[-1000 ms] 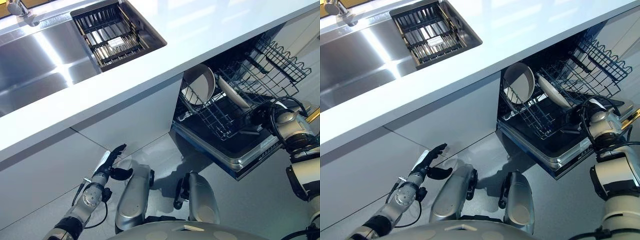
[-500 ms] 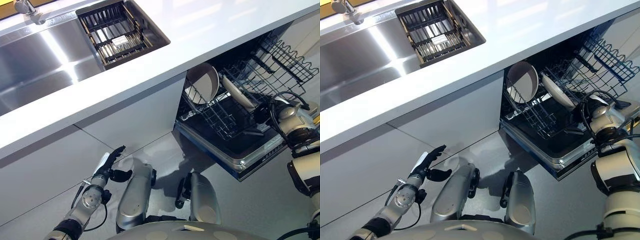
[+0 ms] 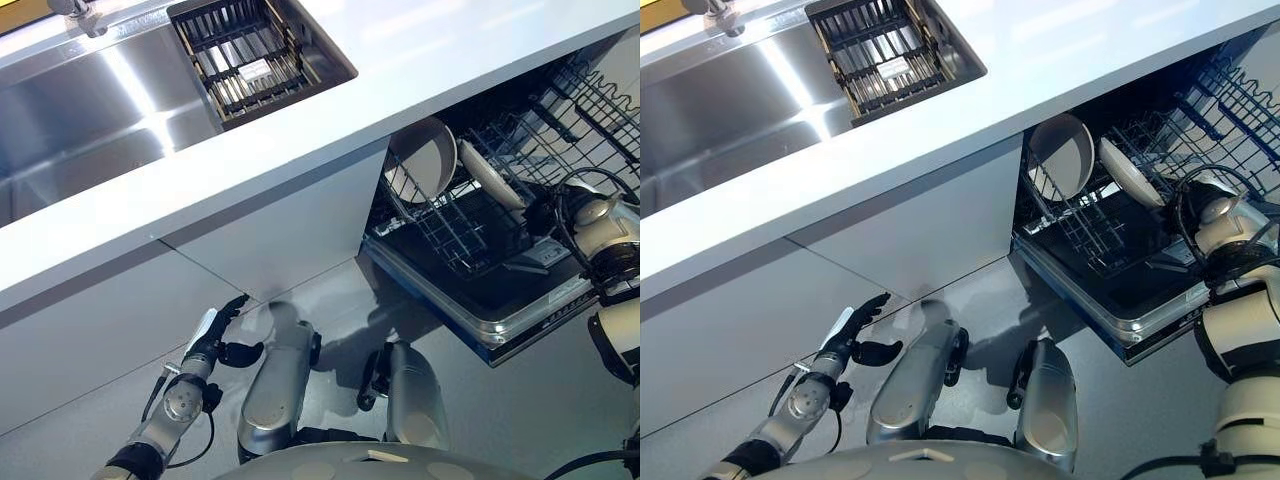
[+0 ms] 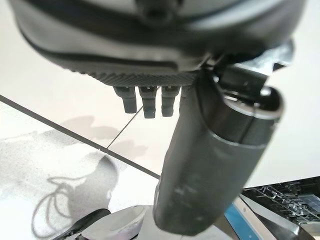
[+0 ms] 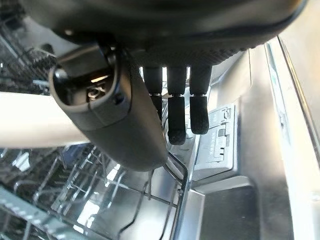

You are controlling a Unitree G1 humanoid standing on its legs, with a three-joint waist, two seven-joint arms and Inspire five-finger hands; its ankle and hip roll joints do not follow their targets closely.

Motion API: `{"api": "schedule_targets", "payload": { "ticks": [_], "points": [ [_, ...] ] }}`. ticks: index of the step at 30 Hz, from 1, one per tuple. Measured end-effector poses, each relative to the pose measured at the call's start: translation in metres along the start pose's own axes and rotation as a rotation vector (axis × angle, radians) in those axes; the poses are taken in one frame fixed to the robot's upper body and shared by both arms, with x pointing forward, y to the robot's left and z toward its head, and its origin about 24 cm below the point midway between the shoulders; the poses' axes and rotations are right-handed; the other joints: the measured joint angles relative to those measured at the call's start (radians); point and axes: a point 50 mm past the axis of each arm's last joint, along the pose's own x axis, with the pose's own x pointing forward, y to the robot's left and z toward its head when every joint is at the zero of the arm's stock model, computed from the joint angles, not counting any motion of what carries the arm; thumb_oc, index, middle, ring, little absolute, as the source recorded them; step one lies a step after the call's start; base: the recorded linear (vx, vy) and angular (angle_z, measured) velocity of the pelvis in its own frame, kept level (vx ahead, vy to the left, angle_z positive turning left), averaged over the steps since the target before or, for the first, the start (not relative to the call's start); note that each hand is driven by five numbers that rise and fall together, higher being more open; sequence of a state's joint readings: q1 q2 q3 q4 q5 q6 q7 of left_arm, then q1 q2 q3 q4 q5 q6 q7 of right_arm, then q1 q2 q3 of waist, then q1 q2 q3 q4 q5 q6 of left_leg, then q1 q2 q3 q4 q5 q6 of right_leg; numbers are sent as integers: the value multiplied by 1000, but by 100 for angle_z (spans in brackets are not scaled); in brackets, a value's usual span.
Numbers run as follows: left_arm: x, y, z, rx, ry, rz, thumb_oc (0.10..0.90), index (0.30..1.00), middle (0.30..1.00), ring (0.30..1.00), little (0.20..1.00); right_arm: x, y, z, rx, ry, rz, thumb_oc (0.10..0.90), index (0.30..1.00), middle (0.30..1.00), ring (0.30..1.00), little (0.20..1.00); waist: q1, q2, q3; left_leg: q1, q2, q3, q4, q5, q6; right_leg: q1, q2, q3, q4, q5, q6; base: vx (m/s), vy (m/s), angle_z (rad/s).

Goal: Pick up plates and place into dishwasher.

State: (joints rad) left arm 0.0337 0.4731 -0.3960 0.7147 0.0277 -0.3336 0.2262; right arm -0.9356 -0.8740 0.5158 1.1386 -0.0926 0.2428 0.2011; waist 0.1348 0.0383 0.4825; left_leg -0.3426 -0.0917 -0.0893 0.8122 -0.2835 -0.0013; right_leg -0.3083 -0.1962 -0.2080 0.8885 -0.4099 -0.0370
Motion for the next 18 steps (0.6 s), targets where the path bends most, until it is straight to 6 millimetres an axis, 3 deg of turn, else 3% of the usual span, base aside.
{"api": "schedule_targets", "payload": {
  "ticks": [7,12,18],
  "points": [
    [0,-1,5,-8,-25,8,800,900,900,900,900,-1,7,3,170,-142,-93,100,300,300,300,200,-22,1,10,-1,2,3,0,0,0,-3,3,3,0,2,-4,1,-4,-1],
    [1,1,7,-9,-36,29,800,900,900,900,900,-7,6,27,290,-296,-171,100,300,300,300,200,-37,5,42,-6,5,5,0,3,-2,-16,8,7,4,5,-9,7,-11,-3],
    [2,2,12,-16,-70,38,800,900,900,900,900,-23,29,79,347,-561,-113,100,300,300,300,200,-20,12,49,-13,6,5,-1,3,-3,-24,11,5,2,6,-9,-1,-1,1]
  ]
}}
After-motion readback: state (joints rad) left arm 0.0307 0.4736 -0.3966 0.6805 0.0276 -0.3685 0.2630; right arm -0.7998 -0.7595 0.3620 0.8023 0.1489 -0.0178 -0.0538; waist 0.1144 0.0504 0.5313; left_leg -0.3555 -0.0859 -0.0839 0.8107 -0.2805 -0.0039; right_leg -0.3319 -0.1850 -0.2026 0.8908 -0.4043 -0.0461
